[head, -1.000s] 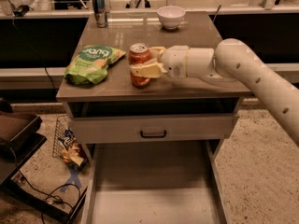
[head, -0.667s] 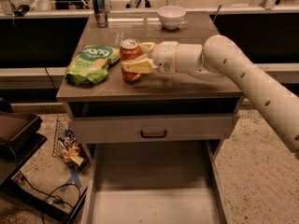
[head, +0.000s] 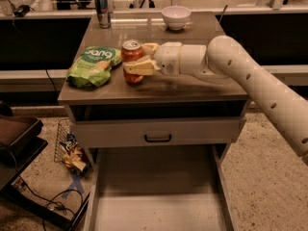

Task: Move coke can near green rice chip bag

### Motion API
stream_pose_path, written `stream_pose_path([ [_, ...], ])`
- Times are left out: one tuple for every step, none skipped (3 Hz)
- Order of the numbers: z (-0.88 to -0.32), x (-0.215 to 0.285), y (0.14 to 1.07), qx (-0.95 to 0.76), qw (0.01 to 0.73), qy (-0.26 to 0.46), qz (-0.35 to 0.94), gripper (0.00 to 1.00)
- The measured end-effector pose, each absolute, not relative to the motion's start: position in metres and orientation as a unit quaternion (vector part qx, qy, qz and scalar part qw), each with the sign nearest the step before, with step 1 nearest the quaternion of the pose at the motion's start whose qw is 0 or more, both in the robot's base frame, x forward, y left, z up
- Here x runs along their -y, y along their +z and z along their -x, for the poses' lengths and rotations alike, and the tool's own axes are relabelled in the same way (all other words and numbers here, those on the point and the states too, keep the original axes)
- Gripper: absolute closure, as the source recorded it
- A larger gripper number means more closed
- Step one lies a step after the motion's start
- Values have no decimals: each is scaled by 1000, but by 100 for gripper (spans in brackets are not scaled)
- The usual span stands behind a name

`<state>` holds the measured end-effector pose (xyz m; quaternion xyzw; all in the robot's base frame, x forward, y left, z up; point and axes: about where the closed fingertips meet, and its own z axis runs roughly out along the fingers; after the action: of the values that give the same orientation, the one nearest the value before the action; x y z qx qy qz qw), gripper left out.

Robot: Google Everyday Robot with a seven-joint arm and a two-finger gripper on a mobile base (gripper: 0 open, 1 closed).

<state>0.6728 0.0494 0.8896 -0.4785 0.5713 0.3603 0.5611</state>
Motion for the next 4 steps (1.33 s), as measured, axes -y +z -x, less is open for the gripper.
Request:
stream_pose_path([
  [-672,-53,890,-570,560,362,480,59],
  [-671,-55,890,-569,559,363,481,36],
  [-670,-58,890,-568,559,365,482,12],
  [-669,-62,890,-566,558,366,484,0],
])
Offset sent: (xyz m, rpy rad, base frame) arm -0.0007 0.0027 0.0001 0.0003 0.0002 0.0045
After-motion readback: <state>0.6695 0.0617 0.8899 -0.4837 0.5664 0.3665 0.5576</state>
